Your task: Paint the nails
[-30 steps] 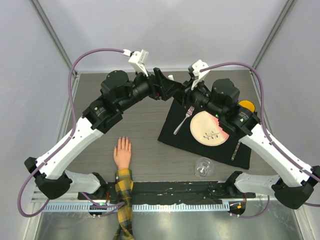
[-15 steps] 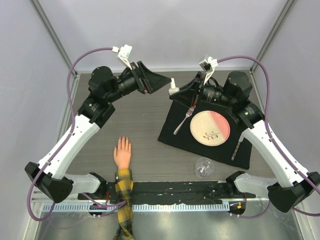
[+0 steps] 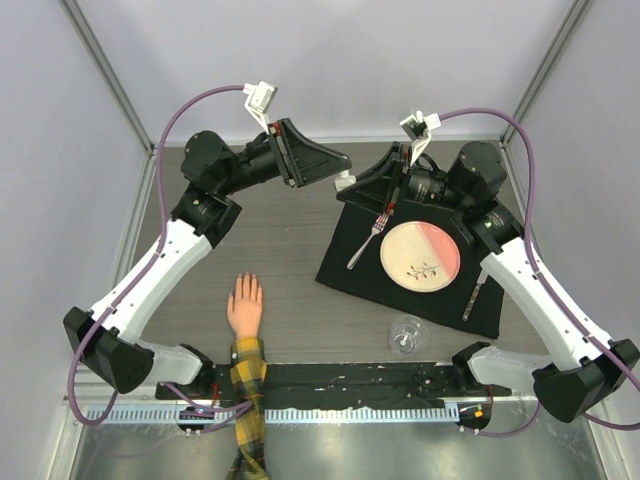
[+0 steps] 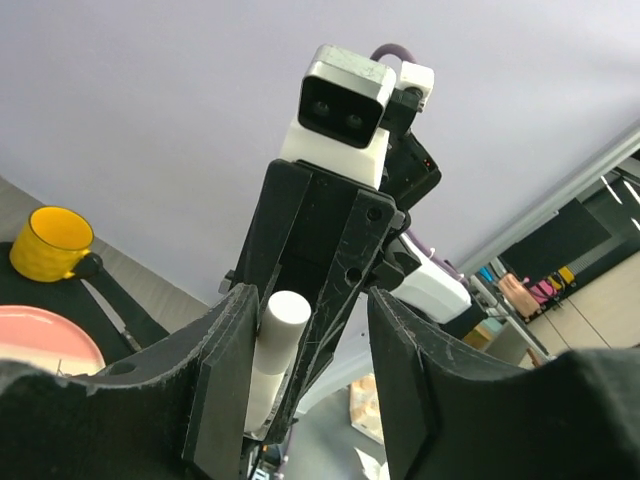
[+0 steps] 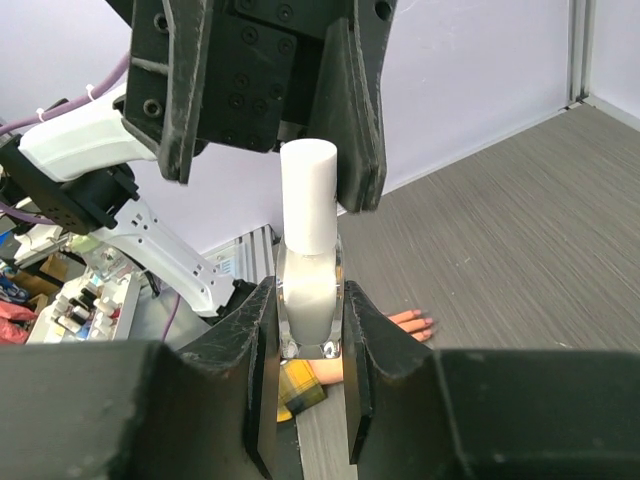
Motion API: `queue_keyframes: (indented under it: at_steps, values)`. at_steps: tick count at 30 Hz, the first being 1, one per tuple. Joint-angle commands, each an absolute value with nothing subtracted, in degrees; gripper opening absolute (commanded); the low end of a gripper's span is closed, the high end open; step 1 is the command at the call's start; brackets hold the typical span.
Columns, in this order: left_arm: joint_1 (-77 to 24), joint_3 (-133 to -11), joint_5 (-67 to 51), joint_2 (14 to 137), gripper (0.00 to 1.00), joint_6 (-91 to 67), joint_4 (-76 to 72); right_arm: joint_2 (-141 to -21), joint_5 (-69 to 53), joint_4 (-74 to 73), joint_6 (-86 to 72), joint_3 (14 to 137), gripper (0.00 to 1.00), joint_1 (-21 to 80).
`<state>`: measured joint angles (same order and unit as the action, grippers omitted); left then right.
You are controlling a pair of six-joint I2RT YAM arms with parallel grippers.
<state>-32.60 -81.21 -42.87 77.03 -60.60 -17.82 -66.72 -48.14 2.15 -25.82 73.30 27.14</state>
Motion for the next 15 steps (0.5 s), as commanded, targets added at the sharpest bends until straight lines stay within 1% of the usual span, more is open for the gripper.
queue_keyframes:
  at_steps: [1, 4, 6, 7, 9, 10, 11, 12, 13, 14, 15]
  values:
    - [-32.7, -82.9, -47.9, 78.1, 0.53, -63.0, -21.1, -66.6, -48.6, 6.3, -27.1, 73.7, 0.0, 26.9]
    - [-32.7, -83.2, -48.6, 78.7, 0.55, -63.2, -21.1, -66.8, -48.6, 6.4, -27.0, 74.0, 0.0, 26.8]
    - [-32.7, -84.1, -48.9, 78.9, 0.51, -63.2, -21.0, -66.6, -48.2, 6.2, -25.9, 73.9, 0.0, 26.8]
    - [-32.8, -84.5, -49.0, 79.3, 0.42, -63.1, -20.5, -66.4, -47.7, 5.4, -25.3, 73.9, 0.0, 26.8]
    - [-32.7, -85.7, -48.7, 79.5, 0.33, -62.1, -19.3, -65.9, -46.1, 4.3, -23.3, 73.8, 0.0, 26.8]
    - [-32.7, -86.0, -48.3, 79.5, 0.27, -61.7, -18.1, -65.7, -44.7, 2.4, -20.2, 73.8, 0.0, 26.9]
    - [-32.8, -86.1, -47.5, 79.4, 0.23, -61.0, -17.3, -65.3, -42.5, 1.8, -18.7, 73.8, 0.0, 27.0]
    - [-32.9, -86.2, -45.2, 79.0, 0.2, -59.5, -16.7, -65.2, -39.9, 0.4, -17.0, 74.4, 0.0, 27.4]
    - [-33.1, -86.0, -43.2, 78.6, 0.07, -57.9, -15.1, -65.0, -36.8, -3.8, -12.4, 74.9, 0.0, 28.3]
    - [-34.3, -86.0, -41.0, 77.2, 0.01, -56.0, -13.6, -64.7, -29.6, -4.7, -10.7, 75.5, 0.0, 29.1]
    - [-35.3, -86.0, -38.4, 76.4, 0.0, -50.6, -11.4, -64.1, -25.8, -5.3, -9.2, 75.8, 0.0, 31.3]
